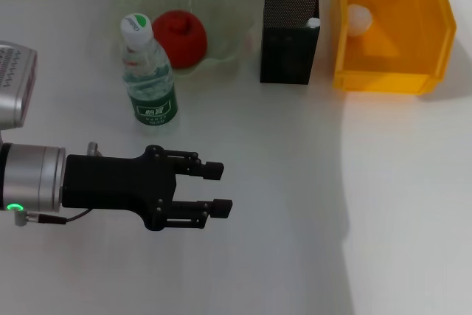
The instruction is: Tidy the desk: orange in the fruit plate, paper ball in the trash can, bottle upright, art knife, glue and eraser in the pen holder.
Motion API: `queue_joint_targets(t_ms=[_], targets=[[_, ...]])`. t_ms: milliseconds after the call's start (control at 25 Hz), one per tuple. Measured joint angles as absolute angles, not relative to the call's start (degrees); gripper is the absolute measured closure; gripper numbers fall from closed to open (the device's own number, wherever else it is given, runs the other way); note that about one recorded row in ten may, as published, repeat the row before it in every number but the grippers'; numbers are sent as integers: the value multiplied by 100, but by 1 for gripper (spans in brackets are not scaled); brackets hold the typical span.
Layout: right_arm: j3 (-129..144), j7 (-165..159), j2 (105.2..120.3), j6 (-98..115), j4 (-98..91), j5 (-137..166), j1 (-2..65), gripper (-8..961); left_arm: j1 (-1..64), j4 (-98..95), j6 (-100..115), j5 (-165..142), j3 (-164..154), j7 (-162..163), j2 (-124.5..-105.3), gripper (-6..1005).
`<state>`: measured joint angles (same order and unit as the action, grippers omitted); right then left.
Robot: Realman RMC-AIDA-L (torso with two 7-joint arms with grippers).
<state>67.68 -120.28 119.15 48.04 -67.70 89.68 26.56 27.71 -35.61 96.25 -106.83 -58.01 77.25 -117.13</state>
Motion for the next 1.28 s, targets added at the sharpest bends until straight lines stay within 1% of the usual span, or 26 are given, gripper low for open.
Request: queue_joint_targets(t_ms=[160, 280, 440, 720, 920, 1080, 1160, 1280], targets=[[5954, -10988, 11850, 5328, -4782, 8113, 3475, 837, 2789, -3561, 9599, -10680, -5751, 7704, -11715, 374], [5458, -10339, 11866, 5417, -3929, 8045, 3855, 835, 2791, -3560, 9583, -10689, -5634, 7684, -11716, 374], [5311, -9793, 11898, 5169, -3488, 8023, 4090, 833, 2793, -3547, 9545, -10691, -5536, 7675, -11707, 374], [5378, -9409, 11900, 4881, -3290, 8055, 4401, 829, 2805, -3553, 9466, -10697, -5528, 7707, -11701, 373], [5540, -9329, 11893, 4914, -3269, 8071, 4450, 741, 2814, -3517, 9406, -10703, -5528, 7720, -11698, 373], [5666, -9326, 11870, 5010, -3335, 8071, 4358, 670, 2809, -3507, 9385, -10706, -5528, 7722, -11712, 373], [5655, -9325, 11841, 5282, -3434, 8071, 4212, 635, 2806, -3506, 9385, -10706, -5529, 7723, -11715, 373], [5625, -9322, 11825, 5966, -3953, 8071, 3681, 516, 2786, -3506, 9402, -10705, -5529, 7724, -11708, 373]])
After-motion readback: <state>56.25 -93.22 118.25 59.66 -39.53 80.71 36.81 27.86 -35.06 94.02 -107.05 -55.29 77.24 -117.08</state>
